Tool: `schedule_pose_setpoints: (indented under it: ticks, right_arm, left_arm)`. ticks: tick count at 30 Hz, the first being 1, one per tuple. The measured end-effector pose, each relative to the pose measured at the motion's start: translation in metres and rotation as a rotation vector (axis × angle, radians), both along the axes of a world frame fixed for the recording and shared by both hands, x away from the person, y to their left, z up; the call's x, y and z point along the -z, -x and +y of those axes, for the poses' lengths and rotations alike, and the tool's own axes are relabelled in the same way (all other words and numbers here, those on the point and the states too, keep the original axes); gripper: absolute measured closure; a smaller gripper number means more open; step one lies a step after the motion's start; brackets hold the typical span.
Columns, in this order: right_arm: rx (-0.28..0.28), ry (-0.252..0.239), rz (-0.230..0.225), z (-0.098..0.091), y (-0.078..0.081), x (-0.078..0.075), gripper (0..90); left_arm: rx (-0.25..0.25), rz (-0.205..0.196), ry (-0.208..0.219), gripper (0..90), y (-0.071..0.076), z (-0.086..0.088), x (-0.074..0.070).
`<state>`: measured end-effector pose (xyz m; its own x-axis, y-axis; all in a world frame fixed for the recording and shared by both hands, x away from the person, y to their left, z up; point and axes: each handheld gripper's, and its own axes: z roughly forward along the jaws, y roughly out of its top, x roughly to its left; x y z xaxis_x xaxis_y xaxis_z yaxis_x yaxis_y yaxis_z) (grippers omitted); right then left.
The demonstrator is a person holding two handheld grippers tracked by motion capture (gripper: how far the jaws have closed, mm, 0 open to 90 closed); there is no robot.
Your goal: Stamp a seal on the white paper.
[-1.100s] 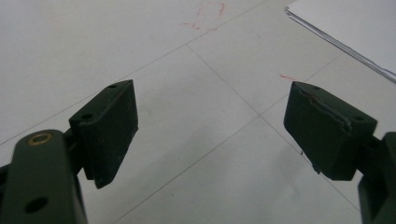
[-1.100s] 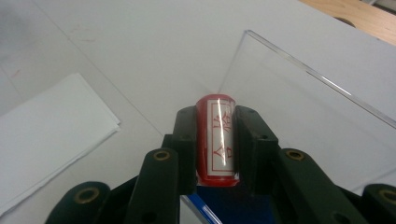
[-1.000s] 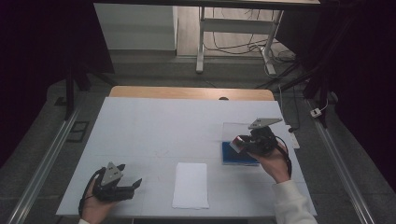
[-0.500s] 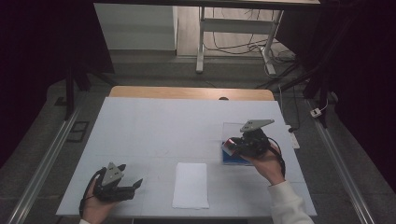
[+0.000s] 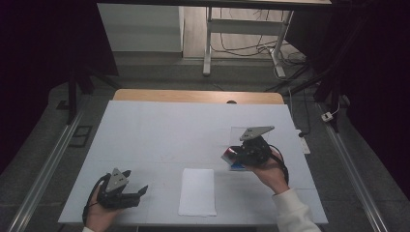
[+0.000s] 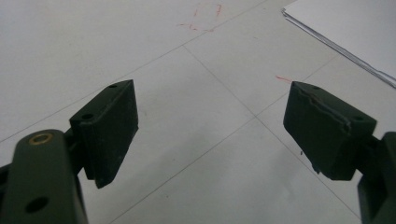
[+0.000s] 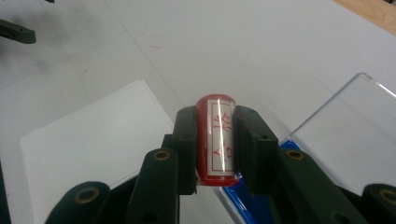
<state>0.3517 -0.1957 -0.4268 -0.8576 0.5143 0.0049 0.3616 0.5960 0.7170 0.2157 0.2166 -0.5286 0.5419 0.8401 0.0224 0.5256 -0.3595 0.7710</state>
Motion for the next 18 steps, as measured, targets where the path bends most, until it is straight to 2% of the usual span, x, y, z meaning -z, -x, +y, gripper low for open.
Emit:
schedule_pose_setpoints:
  ticks: [9, 18]
  right_arm:
    - [-0.048, 0.009, 0.011, 0.015, 0.007, 0.002, 70.1]
    - [-0.119, 0.026, 0.011, 0.035, 0.018, 0.006, 70.1]
  left_arm:
    - [0.002, 0.000, 0.001, 18.0, 0.000, 0.000, 0.000]
    - [0.001, 0.001, 0.001, 18.1, 0.000, 0.000, 0.000]
